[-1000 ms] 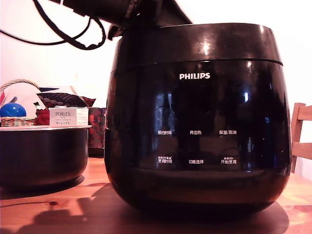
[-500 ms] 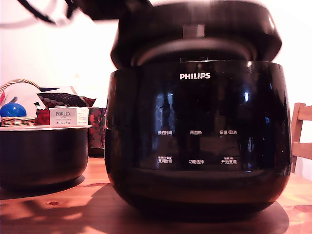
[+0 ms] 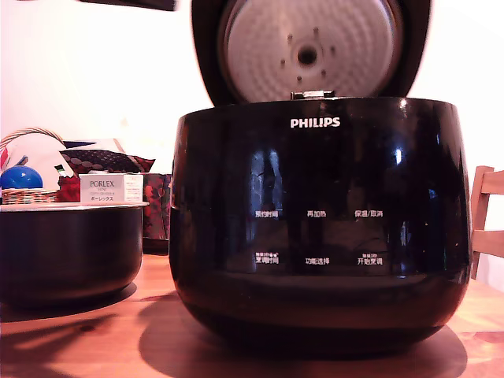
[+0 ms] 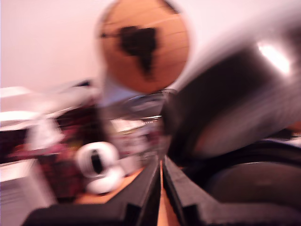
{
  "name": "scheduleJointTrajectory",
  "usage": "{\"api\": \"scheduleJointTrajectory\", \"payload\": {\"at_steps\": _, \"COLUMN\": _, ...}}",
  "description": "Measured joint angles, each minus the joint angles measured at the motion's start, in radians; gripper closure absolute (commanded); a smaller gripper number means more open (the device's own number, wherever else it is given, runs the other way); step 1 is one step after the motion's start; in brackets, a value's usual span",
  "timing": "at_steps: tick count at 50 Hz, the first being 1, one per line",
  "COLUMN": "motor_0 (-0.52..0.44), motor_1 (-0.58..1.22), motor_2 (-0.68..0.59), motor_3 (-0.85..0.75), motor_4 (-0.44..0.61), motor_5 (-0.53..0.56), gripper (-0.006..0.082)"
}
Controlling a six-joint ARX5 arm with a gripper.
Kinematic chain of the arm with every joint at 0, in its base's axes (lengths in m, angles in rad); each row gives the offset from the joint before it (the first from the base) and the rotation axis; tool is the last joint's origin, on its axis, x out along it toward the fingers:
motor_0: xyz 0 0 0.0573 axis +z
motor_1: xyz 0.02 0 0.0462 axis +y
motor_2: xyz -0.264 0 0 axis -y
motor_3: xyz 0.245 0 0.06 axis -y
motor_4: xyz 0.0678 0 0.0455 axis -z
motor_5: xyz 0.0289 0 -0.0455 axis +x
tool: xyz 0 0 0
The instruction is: Open the rice cooker by pressing the large metal button on the top of its lid with medium force
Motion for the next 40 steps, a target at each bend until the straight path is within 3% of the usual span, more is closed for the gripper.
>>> {"api": "scheduleJointTrajectory", "payload": {"at_steps": 25, "motor_0": 0.232, "motor_1": -0.058, "motor_2": -0.001, "motor_3": -0.106, "motor_4": 0.006, "motor_5": 0.005, "gripper": 0.0790}}
{"api": "scheduleJointTrajectory", "payload": {"at_steps": 40, "motor_0": 0.254, "motor_1": -0.062, "motor_2": -0.001, "motor_3": -0.104, "motor_4": 0.006, "motor_5": 0.005, "gripper": 0.0790}}
